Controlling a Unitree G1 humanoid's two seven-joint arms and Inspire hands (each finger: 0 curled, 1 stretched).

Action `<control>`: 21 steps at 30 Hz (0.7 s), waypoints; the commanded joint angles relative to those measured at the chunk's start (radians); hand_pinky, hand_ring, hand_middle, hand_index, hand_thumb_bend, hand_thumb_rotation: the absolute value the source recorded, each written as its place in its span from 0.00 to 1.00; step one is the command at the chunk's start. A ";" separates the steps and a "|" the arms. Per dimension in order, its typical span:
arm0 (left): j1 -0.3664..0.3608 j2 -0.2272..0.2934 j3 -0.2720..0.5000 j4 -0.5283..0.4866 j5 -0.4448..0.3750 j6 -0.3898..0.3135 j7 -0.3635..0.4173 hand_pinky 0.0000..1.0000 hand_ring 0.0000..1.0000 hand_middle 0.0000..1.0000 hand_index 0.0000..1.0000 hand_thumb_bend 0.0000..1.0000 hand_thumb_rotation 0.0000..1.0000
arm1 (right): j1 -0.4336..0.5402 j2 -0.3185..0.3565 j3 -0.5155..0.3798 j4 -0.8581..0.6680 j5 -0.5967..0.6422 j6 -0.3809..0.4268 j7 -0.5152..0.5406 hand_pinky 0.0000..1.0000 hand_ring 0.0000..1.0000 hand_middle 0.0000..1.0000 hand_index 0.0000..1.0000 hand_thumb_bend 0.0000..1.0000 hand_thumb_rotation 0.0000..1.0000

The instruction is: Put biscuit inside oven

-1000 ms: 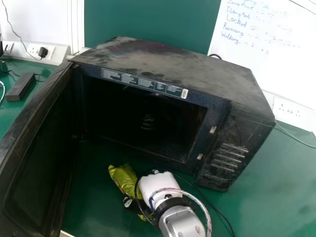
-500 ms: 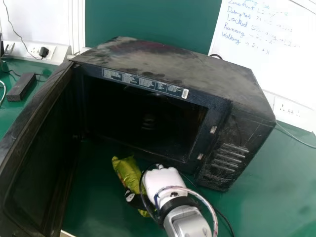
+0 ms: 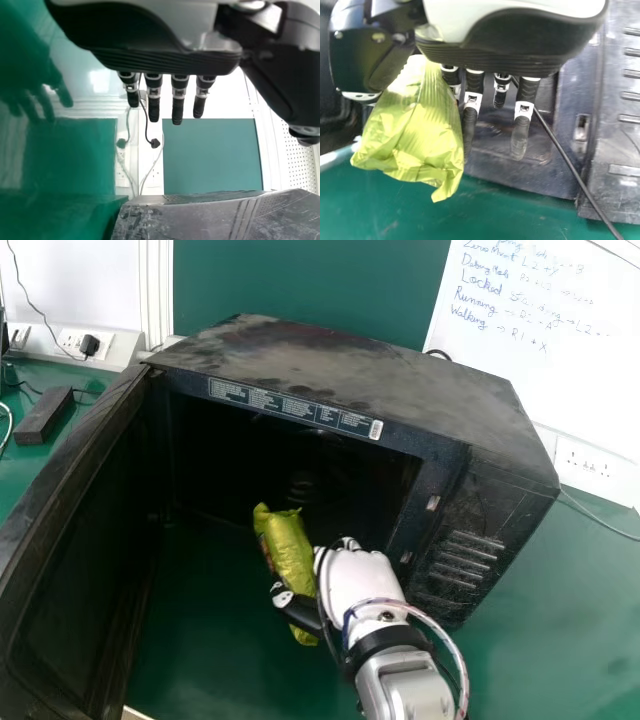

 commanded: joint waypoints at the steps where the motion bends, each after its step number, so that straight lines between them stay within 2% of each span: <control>1: 0.000 0.012 0.004 0.003 -0.002 -0.004 -0.004 0.93 0.93 0.94 0.97 0.48 1.00 | -0.012 0.027 -0.019 -0.010 0.006 0.027 -0.035 0.33 0.38 0.43 0.52 0.52 0.00; 4: 0.001 0.013 0.003 0.002 -0.001 0.000 -0.003 0.93 0.93 0.94 0.97 0.49 1.00 | -0.012 0.040 -0.032 0.003 0.024 0.047 -0.069 0.28 0.35 0.47 0.49 0.53 0.00; 11: 0.002 0.012 0.001 -0.004 0.003 0.004 0.010 0.93 0.92 0.94 0.96 0.50 1.00 | -0.013 0.039 -0.049 0.039 0.065 0.068 -0.179 0.15 0.22 0.47 0.49 0.53 0.00; 21: 0.001 0.018 0.003 0.000 0.001 0.002 -0.001 0.93 0.93 0.95 0.97 0.49 1.00 | -0.040 0.033 -0.045 0.076 0.066 0.087 -0.196 0.17 0.24 0.47 0.49 0.53 0.00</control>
